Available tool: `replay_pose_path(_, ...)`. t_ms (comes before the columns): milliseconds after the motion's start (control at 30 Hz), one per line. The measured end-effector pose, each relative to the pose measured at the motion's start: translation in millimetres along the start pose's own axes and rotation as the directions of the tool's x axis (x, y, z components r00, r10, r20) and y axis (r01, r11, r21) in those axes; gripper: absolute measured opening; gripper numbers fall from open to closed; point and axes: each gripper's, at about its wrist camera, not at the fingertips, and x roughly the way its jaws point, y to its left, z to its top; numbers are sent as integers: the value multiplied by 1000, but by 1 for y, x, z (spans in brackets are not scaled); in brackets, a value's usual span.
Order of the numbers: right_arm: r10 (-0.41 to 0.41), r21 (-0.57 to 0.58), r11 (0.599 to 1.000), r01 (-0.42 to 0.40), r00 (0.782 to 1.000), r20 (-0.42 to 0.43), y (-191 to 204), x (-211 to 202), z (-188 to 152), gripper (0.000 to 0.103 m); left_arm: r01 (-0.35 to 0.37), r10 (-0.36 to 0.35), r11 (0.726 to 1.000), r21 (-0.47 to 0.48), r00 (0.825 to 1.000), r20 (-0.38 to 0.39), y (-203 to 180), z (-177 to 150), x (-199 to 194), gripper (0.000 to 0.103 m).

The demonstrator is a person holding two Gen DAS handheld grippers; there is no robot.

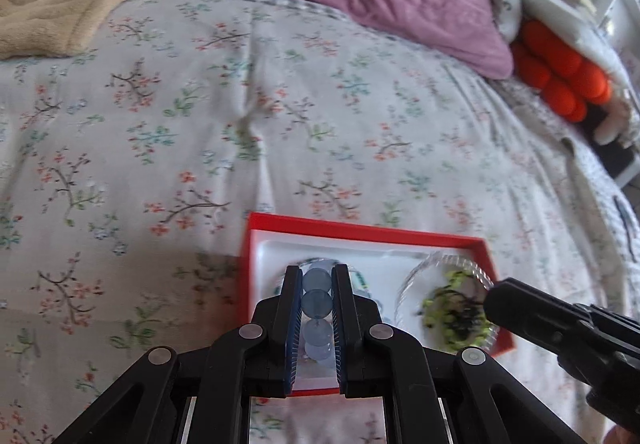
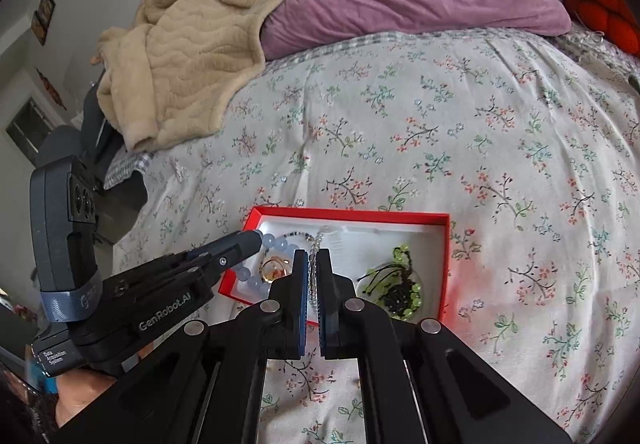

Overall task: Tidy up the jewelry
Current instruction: 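Carry both bracelets over the red box and open both tools to drop them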

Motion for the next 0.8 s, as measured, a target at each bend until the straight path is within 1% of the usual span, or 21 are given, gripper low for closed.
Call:
replay_pose_path(67,-12,-4,1000,12,1000,-8,0,4,-1,4,-17,17,1000,11,1000,-4,0,-1,1,9)
replay_pose_path(200,-67,0,998,67,998,-22,-12,10,-3,4,-45,46,998,34,999,-10,-1,-4,4,9)
replay_pose_path(367,-144,10,989,144,989,-20,-31,11,-4,4,-44,44,998,38,999,-5,-3,-3,2,9)
replay_pose_path(500,-177,21,984,177,984,-8,-42,7,-2,4,-42,42,998,49,999,1,-8,-3,1,9)
replay_pose_path(567,-178,34,983,178,984,-7,-45,5,-2,5,-44,44,998,52,999,7,-10,-3,-1,9)
replay_pose_path(633,-169,49,984,170,985,-17,-49,4,-2,6,-46,46,998,48,999,7,-11,-3,-4,12)
replay_pose_path(667,-167,49,985,168,986,-26,-49,4,-2,7,-46,46,998,46,999,7,-11,-3,-6,17)
replay_pose_path(700,-166,47,985,168,985,-36,-49,4,-2,16,-45,44,998,45,999,7,-12,-3,-8,24)
replay_pose_path(733,-166,44,985,168,985,-40,-48,3,-3,30,-44,44,998,46,999,10,-12,-3,-10,27)
replay_pose_path(767,-161,42,986,163,986,-37,-48,1,-4,37,-46,46,998,48,999,11,-13,-4,-12,33)
replay_pose_path(800,-158,42,986,159,987,-31,-46,-1,-5,47,-49,49,997,53,999,12,-14,-4,-15,39)
